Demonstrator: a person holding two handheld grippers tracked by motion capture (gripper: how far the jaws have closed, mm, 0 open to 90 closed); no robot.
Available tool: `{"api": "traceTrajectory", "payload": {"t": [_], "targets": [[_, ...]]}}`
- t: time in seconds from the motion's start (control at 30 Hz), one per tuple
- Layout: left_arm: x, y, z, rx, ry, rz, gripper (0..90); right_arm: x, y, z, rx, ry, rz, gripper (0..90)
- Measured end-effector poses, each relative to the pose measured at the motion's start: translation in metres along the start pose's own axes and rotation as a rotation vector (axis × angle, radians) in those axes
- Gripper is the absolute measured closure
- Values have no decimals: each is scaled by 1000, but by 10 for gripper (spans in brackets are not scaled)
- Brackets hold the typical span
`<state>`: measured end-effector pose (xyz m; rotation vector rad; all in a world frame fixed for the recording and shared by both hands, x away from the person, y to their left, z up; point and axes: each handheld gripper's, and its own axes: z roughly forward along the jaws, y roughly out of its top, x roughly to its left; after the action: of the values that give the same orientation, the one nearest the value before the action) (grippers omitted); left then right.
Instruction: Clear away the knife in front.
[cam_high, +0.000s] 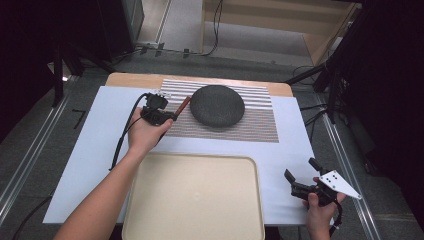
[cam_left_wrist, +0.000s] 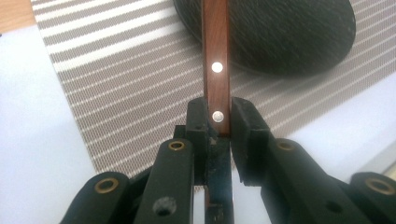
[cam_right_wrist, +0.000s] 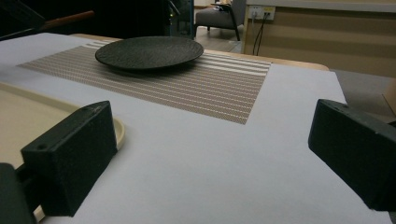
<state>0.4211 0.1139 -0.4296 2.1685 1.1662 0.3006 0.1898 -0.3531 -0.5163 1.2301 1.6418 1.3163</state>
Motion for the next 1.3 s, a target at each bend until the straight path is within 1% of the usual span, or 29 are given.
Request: {"api": "traceTrajectory", "payload": {"t": [0.13, 0.37, 0.6, 0.67, 0.73, 0.8, 0.93, 0.97, 1.03, 1.07, 1.1, 1.17, 1.2, 1.3], "targets": [[-3, -9, -6, -3, -8, 9, 781, 0, 0, 0, 1, -1, 0, 1], [-12, -23, -17, -6, -23, 40, 780, 0, 0, 0, 3, -1, -1, 1], [-17, -38, -27, -13, -36, 50, 780, 0, 0, 0, 2, -2, -2, 1], [-17, -42, -30, -18, -41, 44, 780, 1, 0, 0, 4, 1, 0, 1], [-19, -45, -34, -25, -36, 48, 780, 1, 0, 0, 4, 2, 0, 1], [-19, -47, -37, -30, -43, 47, 780, 1, 0, 0, 5, 1, 2, 1], [-24, -53, -44, -39, -41, 60, 780, 1, 0, 0, 5, 1, -1, 1], [-25, -54, -46, -42, -45, 56, 780, 1, 0, 0, 5, 2, -2, 1], [-28, -57, -49, -44, -48, 64, 780, 1, 0, 0, 5, 2, -3, 1], [-28, -57, -49, -44, -48, 64, 780, 1, 0, 0, 5, 2, -3, 1], [-31, -59, -51, -40, -61, 71, 780, 1, 0, 0, 5, 2, -2, 1], [-36, -62, -52, -31, -50, 93, 780, 1, 0, 0, 4, 2, -2, 1], [-37, -64, -53, -28, -52, 98, 780, 1, 0, 0, 4, 2, -3, 1], [-40, -68, -53, -27, -58, 99, 780, 1, 0, 0, 4, 3, -2, 1]]}}
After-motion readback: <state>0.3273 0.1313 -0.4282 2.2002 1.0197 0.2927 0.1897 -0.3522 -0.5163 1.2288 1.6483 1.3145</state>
